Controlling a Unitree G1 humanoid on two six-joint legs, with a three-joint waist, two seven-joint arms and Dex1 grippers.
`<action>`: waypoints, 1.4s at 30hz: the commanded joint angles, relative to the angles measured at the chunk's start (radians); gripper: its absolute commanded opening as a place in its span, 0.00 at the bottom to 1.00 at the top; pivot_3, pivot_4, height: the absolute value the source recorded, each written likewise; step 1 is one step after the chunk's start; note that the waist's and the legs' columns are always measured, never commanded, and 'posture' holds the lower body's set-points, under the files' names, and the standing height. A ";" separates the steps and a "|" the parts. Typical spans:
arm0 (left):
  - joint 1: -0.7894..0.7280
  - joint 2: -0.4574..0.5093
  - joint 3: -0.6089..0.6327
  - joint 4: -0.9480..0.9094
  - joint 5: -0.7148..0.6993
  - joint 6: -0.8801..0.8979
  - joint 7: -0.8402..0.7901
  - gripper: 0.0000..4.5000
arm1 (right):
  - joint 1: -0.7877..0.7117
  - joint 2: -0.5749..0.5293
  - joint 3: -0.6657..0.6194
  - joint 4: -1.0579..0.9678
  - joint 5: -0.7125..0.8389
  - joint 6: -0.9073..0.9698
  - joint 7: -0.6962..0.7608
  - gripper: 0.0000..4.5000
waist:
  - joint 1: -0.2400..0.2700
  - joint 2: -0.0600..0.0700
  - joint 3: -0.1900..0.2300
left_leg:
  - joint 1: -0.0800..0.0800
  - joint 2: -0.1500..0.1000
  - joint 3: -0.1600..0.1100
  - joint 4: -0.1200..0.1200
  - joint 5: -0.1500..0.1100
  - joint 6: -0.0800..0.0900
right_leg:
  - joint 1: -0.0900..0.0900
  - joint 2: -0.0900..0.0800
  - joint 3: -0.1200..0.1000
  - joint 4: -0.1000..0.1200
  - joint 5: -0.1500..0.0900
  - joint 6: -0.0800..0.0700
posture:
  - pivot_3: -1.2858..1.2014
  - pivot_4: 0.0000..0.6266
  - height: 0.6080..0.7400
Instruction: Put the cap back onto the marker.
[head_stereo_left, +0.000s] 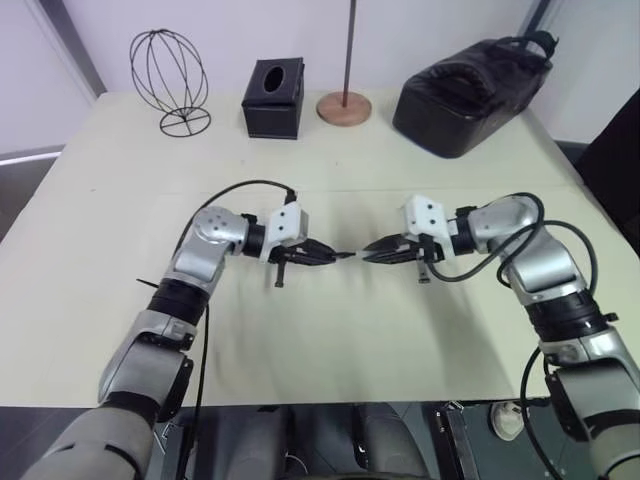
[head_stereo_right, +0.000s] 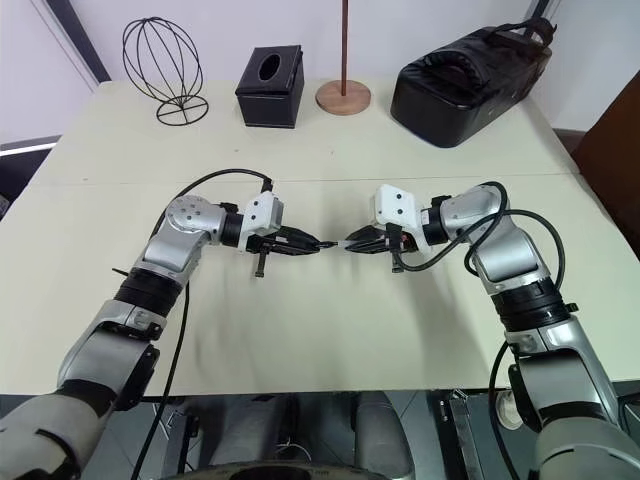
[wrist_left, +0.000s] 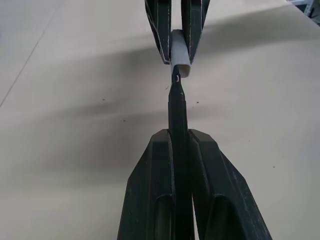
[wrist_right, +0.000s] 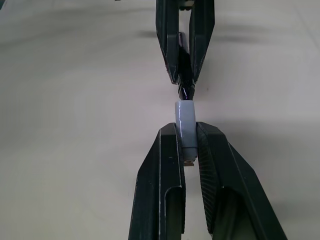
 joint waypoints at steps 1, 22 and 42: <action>-0.025 -0.020 -0.003 -0.039 -0.001 -0.015 0.024 0.00 | -0.074 0.027 0.022 0.049 -0.011 -0.006 0.015 0.01 | -0.001 0.000 0.000 | 0.000 0.000 0.000 0.000 0.000 0.000 | 0.000 0.000 0.000 0.000 0.000 0.000 | 0.52 0.24 1.00; -0.044 -0.048 -0.033 -0.081 0.030 0.010 0.057 0.00 | -0.233 0.097 0.114 0.114 -0.072 0.081 0.105 0.01 | -0.002 0.000 0.000 | -0.001 0.000 0.000 0.000 0.000 0.000 | -0.002 0.000 0.000 0.000 0.000 0.000 | 0.52 0.24 1.00; -0.042 -0.064 -0.015 -0.062 0.045 0.000 0.067 0.00 | -0.254 0.209 0.108 0.106 -0.081 0.189 0.082 0.01 | -0.001 0.000 0.000 | -0.015 -0.001 0.000 0.002 0.001 -0.002 | -0.016 0.000 0.000 0.004 0.000 0.000 | 0.52 0.24 1.00</action>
